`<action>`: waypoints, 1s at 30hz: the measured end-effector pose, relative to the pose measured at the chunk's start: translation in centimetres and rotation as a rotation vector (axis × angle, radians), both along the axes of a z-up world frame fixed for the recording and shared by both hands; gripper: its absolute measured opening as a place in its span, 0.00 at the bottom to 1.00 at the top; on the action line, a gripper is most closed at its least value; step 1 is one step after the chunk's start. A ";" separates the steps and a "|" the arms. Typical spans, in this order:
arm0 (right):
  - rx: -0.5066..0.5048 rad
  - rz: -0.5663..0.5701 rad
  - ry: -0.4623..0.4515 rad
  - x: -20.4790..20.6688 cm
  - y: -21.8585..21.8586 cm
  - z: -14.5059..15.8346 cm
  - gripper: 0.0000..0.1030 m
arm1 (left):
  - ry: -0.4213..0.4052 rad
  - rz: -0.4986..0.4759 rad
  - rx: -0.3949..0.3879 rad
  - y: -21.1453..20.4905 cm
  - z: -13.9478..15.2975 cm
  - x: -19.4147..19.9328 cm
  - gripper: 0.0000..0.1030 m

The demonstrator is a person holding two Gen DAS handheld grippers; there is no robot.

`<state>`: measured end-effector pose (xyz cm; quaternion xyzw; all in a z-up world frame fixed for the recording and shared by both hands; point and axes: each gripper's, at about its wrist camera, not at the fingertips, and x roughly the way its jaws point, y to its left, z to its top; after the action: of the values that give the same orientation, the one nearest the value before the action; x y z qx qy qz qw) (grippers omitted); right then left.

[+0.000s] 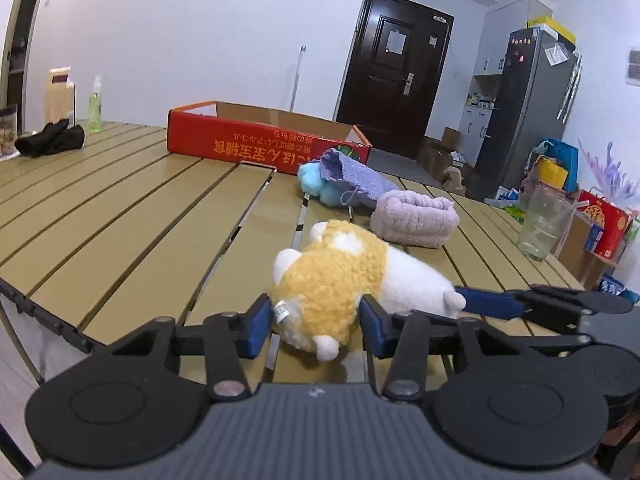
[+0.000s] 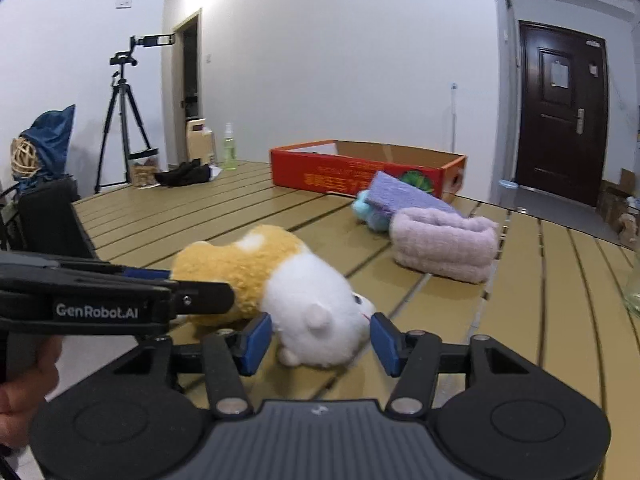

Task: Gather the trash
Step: 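Grasp the yellow and white plush toy with both tools together, then carry the plush toy over the bin and open both tools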

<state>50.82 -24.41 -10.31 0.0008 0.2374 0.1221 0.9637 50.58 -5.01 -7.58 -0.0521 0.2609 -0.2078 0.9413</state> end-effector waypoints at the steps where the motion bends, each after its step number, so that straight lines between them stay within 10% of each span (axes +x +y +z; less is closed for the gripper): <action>1: -0.002 -0.001 -0.001 0.1 0.3 0.0 0.42 | -0.006 0.004 0.006 0.1 0.0 0.0 0.44; 8: -0.121 0.142 -0.044 -2.9 1.8 2.1 0.26 | 0.016 -0.041 0.043 2.3 0.6 -0.6 0.41; 12: -0.181 0.175 -0.078 -2.4 3.0 1.2 0.52 | -0.012 -0.076 0.054 3.8 0.1 -0.9 0.43; 19: -0.218 0.197 -0.080 0.7 5.1 0.6 0.63 | -0.001 -0.072 0.035 4.8 0.2 -0.5 0.47; 30: -0.155 0.224 -0.064 -1.4 6.2 0.8 0.42 | -0.044 -0.078 0.061 6.0 0.8 -2.7 0.40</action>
<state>49.47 -18.19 -9.53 -0.1043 0.2136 0.2103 0.9483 47.91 0.99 -6.78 -0.0087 0.2484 -0.2373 0.9391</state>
